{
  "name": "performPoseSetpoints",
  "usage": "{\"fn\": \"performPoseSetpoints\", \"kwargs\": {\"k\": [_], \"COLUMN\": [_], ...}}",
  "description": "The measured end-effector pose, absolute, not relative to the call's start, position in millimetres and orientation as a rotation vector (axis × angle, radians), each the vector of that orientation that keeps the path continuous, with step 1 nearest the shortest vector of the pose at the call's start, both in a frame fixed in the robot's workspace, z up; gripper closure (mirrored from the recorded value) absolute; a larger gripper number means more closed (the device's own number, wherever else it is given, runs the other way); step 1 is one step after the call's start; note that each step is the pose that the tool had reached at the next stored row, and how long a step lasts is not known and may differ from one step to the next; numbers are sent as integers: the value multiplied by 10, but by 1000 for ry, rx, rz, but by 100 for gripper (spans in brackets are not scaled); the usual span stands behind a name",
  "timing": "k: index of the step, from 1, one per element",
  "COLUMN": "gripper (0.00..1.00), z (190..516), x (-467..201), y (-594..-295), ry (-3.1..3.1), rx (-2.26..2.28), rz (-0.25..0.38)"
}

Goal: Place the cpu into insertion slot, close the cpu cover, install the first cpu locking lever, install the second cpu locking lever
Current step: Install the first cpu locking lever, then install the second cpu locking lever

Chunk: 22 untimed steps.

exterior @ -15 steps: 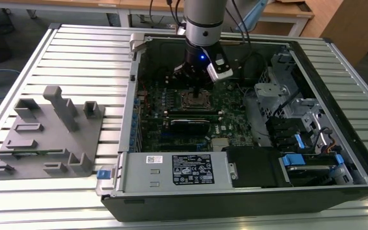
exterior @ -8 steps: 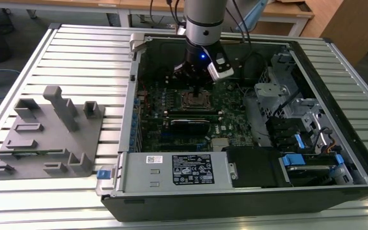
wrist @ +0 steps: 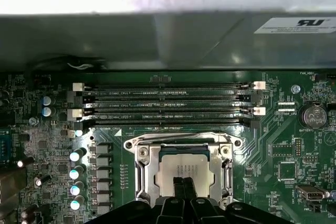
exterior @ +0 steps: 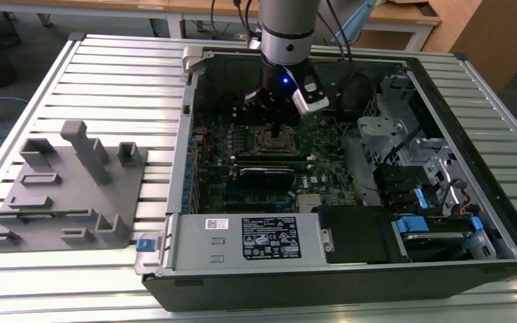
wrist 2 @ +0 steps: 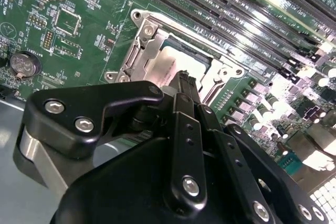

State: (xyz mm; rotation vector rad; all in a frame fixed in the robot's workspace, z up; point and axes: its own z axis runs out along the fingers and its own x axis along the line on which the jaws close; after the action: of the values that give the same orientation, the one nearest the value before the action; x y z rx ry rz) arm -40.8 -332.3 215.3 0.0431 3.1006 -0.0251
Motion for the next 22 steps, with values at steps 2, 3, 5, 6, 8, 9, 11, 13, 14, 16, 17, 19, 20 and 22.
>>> {"fn": "performPoseSetpoints", "kwargs": {"k": [2,3,5,6,8,9,11,13,14,16,17,19,20,22], "gripper": [90,90,90,90,90,90,90,90,90,90,90,90,90,90], "z": [2154,2153,2154,2156,2164,2169,2182,2189,2189,2192,2194,2197,2199,2203], "x": [-408,-408,-408,-408,-408,-408,-408,-408,-408,-408,-408,-408,-408,-408], "y": [-3339,-3353,-3353,-3354,-3354,-3354,-3354,-3353,-3353,-3353,-3353,-3353,-3354,-3353], "ry": [3101,3101,3101,3101,3101,3101,3101,3100,3100,3101,3101,3101,3101,3101], "rx": [43,43,43,43,43,43,43,43,43,43,43,43,43,43], "rz": [-25,-25,-25,-25,-25,-25,-25,-25,-25,-25,-25,-25,-26,-25]}}
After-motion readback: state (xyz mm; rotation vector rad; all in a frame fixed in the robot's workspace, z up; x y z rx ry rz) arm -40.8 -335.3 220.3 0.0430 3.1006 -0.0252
